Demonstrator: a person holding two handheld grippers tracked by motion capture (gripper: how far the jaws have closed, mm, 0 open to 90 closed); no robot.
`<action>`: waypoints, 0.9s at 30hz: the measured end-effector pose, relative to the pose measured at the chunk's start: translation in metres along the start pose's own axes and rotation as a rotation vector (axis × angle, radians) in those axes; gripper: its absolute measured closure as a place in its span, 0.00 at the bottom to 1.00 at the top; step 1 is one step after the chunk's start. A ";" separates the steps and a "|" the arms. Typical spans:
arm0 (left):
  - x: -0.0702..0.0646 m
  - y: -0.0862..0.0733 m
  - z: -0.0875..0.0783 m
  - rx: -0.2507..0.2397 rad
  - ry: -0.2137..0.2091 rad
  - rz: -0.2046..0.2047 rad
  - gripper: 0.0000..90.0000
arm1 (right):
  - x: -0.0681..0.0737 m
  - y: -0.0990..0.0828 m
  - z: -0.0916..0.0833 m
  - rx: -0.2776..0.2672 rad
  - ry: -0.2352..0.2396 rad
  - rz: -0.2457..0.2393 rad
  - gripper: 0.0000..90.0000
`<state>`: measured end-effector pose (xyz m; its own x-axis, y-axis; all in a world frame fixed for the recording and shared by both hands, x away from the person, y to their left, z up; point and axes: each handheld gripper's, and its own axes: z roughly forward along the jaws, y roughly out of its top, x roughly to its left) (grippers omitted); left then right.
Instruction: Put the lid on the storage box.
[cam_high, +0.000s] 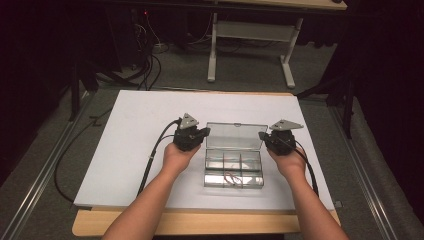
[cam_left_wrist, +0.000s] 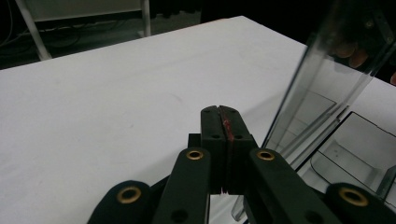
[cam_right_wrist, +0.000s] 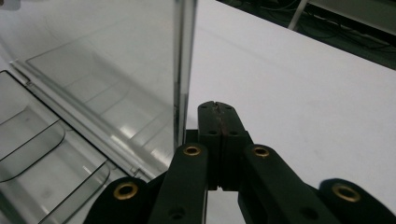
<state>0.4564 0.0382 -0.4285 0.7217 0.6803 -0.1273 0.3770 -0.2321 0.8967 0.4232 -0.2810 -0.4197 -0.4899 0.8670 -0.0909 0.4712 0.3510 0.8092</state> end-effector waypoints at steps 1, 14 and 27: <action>-0.001 -0.001 -0.002 -0.002 -0.001 -0.002 0.99 | 0.000 -0.001 -0.001 -0.001 0.003 0.004 1.00; -0.013 -0.014 -0.010 -0.017 -0.004 0.008 0.99 | 0.007 -0.019 -0.015 0.007 0.004 0.012 1.00; 0.019 -0.036 -0.035 0.039 0.097 0.064 0.97 | 0.002 -0.031 -0.021 0.008 -0.029 0.036 0.92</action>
<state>0.4365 0.0842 -0.4489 0.6861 0.7270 -0.0264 0.3554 -0.3033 0.8841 0.3927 -0.2977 -0.4330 -0.4509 0.8891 -0.0786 0.4943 0.3220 0.8075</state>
